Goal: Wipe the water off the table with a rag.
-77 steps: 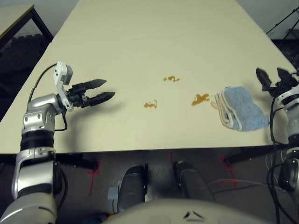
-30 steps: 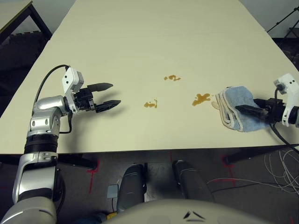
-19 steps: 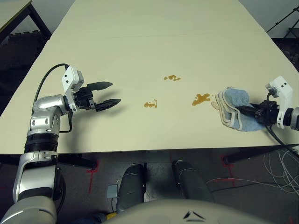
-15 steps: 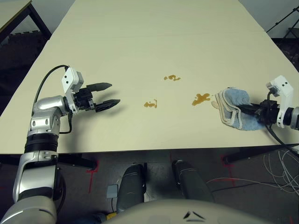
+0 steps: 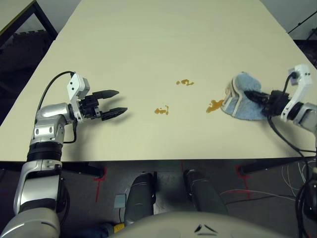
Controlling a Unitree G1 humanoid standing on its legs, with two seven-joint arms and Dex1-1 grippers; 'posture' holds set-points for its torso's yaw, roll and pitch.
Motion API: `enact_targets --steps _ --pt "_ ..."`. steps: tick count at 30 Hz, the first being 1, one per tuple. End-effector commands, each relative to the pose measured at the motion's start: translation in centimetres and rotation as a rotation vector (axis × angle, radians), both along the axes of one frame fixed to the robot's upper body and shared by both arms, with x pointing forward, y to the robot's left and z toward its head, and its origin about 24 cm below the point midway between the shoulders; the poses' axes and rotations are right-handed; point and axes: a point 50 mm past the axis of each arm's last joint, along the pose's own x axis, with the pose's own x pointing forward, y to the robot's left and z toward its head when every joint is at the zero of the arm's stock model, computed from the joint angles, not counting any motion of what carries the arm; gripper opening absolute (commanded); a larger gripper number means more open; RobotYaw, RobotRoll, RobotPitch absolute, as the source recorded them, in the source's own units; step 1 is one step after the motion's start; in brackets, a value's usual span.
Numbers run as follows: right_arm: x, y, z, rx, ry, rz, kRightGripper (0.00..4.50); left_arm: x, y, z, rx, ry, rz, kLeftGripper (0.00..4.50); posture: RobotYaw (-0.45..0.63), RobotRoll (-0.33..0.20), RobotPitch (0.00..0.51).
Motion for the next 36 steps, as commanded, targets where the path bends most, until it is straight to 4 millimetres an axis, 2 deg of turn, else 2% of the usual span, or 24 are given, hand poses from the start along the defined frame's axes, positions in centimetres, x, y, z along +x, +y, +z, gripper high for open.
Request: enact_targets --steps 1,11,14,21,29,36 --pt "-0.2 1.1 -1.6 -0.013 0.044 0.034 0.12 0.1 0.1 0.1 0.03 0.003 -0.012 4.5 -0.2 0.0 0.143" --pt "-0.2 6.6 -2.3 0.055 0.06 0.207 0.12 0.2 0.1 0.2 0.036 -0.002 -0.01 4.5 -0.19 0.0 0.139" --pt "-0.7 9.0 -2.5 0.086 0.077 0.285 0.12 0.1 0.1 0.2 0.036 -0.003 -0.008 4.5 -0.19 0.0 0.139" --pt "-1.4 11.5 -2.6 0.119 0.095 0.349 0.12 0.0 0.1 0.0 0.035 -0.002 -0.01 4.5 -0.19 0.0 0.139" --pt "-1.6 11.6 -2.3 0.127 0.095 0.342 0.12 0.0 -0.2 -0.3 0.034 0.001 -0.014 4.5 -0.2 0.0 0.141" --pt "-0.8 7.5 -1.3 0.034 0.059 0.193 0.12 0.1 -0.3 -0.4 0.039 0.003 -0.019 4.5 -0.2 0.0 0.142"
